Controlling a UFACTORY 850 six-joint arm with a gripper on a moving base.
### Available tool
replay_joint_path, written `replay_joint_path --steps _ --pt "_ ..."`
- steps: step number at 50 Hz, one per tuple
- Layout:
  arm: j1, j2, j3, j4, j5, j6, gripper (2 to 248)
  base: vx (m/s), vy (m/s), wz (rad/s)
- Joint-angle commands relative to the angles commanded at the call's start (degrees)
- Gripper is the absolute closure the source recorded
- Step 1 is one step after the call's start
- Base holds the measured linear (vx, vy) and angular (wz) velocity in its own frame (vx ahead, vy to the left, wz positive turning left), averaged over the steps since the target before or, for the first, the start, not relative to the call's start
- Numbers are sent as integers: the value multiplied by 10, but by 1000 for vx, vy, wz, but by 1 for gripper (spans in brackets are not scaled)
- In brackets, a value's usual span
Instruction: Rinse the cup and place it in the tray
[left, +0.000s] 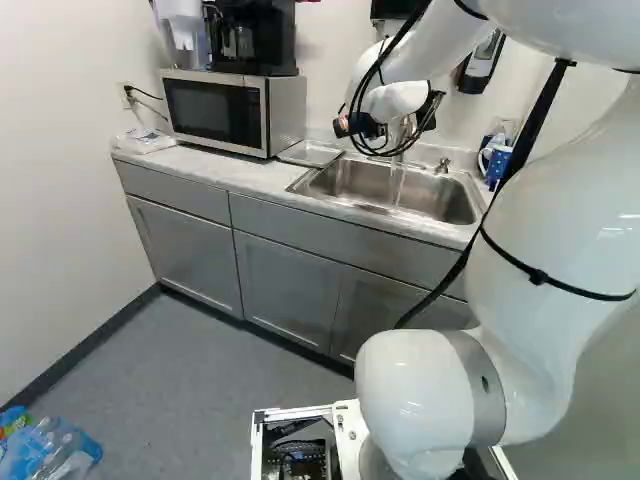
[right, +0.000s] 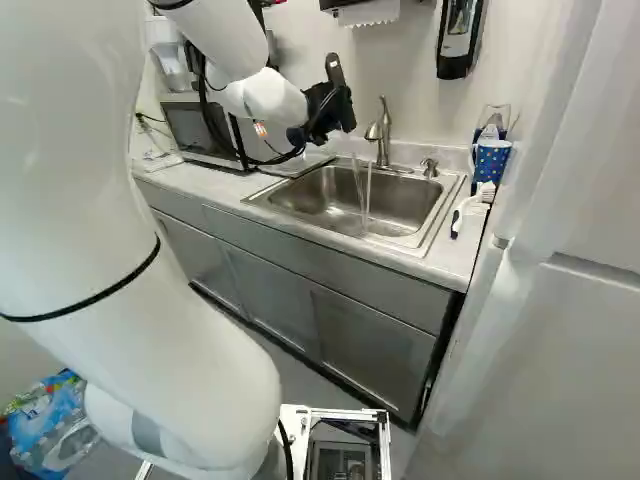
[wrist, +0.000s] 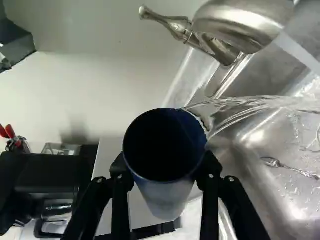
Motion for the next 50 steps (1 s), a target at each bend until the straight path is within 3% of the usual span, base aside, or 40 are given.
replay_joint_path --steps 37,50 --pt "0 0 0 0 0 223 124 0 0 0" --pt "0 0 0 0 0 223 124 0 0 0"
